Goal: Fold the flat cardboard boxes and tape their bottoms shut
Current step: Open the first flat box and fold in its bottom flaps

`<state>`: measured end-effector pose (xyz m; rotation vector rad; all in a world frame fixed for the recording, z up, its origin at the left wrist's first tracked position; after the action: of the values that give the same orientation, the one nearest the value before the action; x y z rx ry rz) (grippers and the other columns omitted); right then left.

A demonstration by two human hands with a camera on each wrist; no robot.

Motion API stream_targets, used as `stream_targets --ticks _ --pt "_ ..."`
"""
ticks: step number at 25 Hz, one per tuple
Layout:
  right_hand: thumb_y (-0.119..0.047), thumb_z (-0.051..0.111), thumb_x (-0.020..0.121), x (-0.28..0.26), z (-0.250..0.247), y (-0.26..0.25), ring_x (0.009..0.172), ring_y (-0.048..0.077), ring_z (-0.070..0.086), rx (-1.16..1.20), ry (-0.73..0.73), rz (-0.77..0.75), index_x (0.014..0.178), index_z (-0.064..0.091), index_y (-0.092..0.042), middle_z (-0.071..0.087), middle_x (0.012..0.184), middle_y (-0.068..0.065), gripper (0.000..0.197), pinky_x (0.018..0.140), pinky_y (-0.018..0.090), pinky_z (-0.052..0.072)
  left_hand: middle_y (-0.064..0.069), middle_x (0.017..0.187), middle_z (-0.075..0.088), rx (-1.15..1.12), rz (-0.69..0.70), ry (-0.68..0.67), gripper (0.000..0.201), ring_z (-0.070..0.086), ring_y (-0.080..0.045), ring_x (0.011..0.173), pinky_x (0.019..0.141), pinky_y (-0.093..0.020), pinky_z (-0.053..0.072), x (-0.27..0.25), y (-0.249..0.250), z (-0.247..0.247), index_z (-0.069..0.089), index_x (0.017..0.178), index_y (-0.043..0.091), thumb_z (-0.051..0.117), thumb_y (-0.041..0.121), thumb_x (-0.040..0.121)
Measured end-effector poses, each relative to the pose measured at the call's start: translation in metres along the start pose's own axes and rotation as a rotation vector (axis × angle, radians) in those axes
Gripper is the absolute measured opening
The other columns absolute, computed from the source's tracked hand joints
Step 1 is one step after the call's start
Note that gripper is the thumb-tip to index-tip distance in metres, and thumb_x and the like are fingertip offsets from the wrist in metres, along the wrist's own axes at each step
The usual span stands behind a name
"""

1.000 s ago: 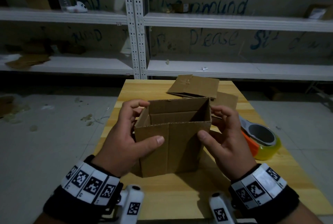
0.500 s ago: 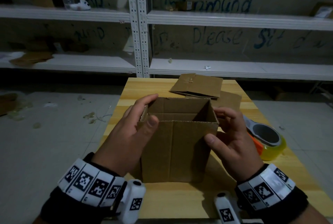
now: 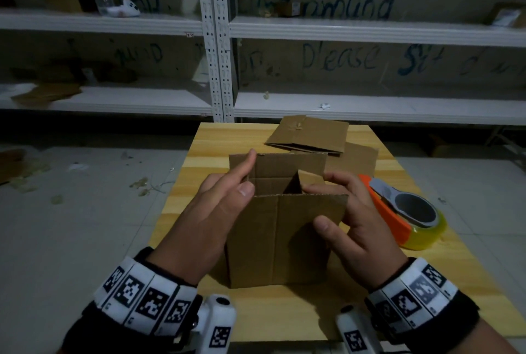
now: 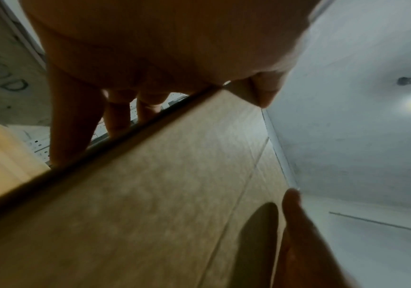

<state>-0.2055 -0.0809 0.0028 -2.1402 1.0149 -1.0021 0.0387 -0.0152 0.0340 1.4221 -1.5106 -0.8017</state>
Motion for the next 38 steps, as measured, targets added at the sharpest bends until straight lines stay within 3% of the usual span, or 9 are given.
stream_targets --ticks 5,10,14,16,19,22,25,30,38 --pt "-0.091 0.041 0.082 0.001 -0.001 0.002 0.137 -0.002 0.04 0.032 0.039 0.014 0.121 0.066 -0.062 0.039 0.149 -0.022 0.055 0.102 0.043 0.051 0.015 0.16 0.043 0.11 0.036 -0.017 0.093 0.031 0.01 0.146 0.115 -0.032 0.035 -0.008 -0.01 0.012 0.04 0.143 0.071 0.006 0.105 0.064" --pt "-0.084 0.033 0.09 0.001 0.0 0.001 0.139 0.001 0.041 0.062 0.044 0.007 0.117 0.068 -0.063 0.037 0.146 -0.038 0.049 0.102 0.048 0.051 0.042 0.149 0.018 0.147 -0.018 0.039 0.098 0.001 0.012 0.146 0.116 -0.036 0.011 -0.009 -0.009 0.012 0.052 0.134 0.068 0.003 0.107 0.059" --pt "-0.077 0.038 0.093 0.002 0.0 -0.004 0.136 -0.004 0.043 0.047 0.057 0.048 0.099 0.068 -0.068 0.043 0.144 -0.035 0.032 0.103 0.046 0.05 0.043 0.147 0.024 0.056 -0.039 0.059 0.078 0.011 0.015 0.143 0.111 -0.023 0.021 -0.01 -0.004 0.014 0.06 0.13 0.065 0.017 0.099 0.074" --pt "-0.068 0.044 0.092 0.003 0.002 -0.005 0.131 -0.004 0.047 0.069 0.083 0.092 0.09 0.069 -0.063 0.048 0.139 -0.033 0.025 0.1 0.042 0.05 0.03 0.144 0.05 -0.017 -0.04 0.052 0.05 0.043 -0.002 0.14 0.102 -0.024 0.044 -0.01 -0.004 0.017 0.061 0.129 0.061 0.031 0.077 0.091" --pt "-0.065 0.059 0.082 0.003 0.006 -0.006 0.122 -0.007 0.055 0.193 0.141 0.184 0.113 0.062 -0.054 0.057 0.136 -0.021 0.033 0.098 0.038 0.055 0.008 0.113 0.066 -0.182 -0.036 0.131 0.024 0.072 -0.01 0.092 0.071 -0.031 0.06 -0.007 -0.007 0.02 0.051 0.117 0.049 0.051 0.045 0.094" --pt "-0.051 0.074 0.076 0.003 0.006 -0.004 0.121 -0.006 0.057 0.333 0.206 0.253 0.134 0.047 -0.05 0.059 0.133 -0.019 0.064 0.1 0.034 0.052 -0.003 0.123 0.065 -0.356 -0.02 0.178 0.043 0.076 -0.008 0.095 0.073 -0.023 0.06 -0.003 -0.005 0.021 0.037 0.131 0.047 0.058 0.025 0.102" --pt "-0.048 0.068 0.08 0.005 0.01 -0.008 0.121 -0.011 0.054 0.381 0.124 0.259 0.141 0.035 -0.068 0.052 0.134 -0.028 0.072 0.099 0.031 0.049 0.022 0.113 0.058 -0.401 -0.002 0.108 0.072 0.069 0.02 0.088 0.067 -0.008 0.055 -0.003 -0.001 0.023 0.021 0.153 0.052 0.048 0.004 0.106" --pt "-0.046 0.063 0.085 0.005 0.008 -0.009 0.113 -0.02 0.055 0.352 0.086 0.231 0.127 0.045 -0.076 0.055 0.124 -0.04 0.055 0.09 0.024 0.049 0.007 0.114 0.072 -0.342 0.0 0.157 0.039 0.076 -0.014 0.094 0.072 -0.026 0.06 -0.001 -0.009 0.02 0.049 0.126 0.054 0.054 0.021 0.106" --pt "-0.054 0.056 0.088 0.003 0.008 -0.012 0.102 -0.005 0.064 0.202 0.178 0.226 0.122 0.064 -0.049 0.065 0.112 -0.03 0.035 0.083 0.032 0.054 0.019 0.084 0.069 -0.271 -0.042 0.263 0.014 0.061 0.009 0.068 0.053 -0.005 0.044 0.0 -0.006 0.023 0.065 0.095 0.012 0.055 0.016 0.104"
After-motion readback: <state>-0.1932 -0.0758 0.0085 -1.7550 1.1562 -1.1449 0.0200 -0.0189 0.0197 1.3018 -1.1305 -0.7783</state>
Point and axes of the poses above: each hand's wrist, its own x-axis towards the middle knuckle, its own z-axis out of the palm, y = z × x, the point moved 2 cm from there along x, towards the middle knuckle
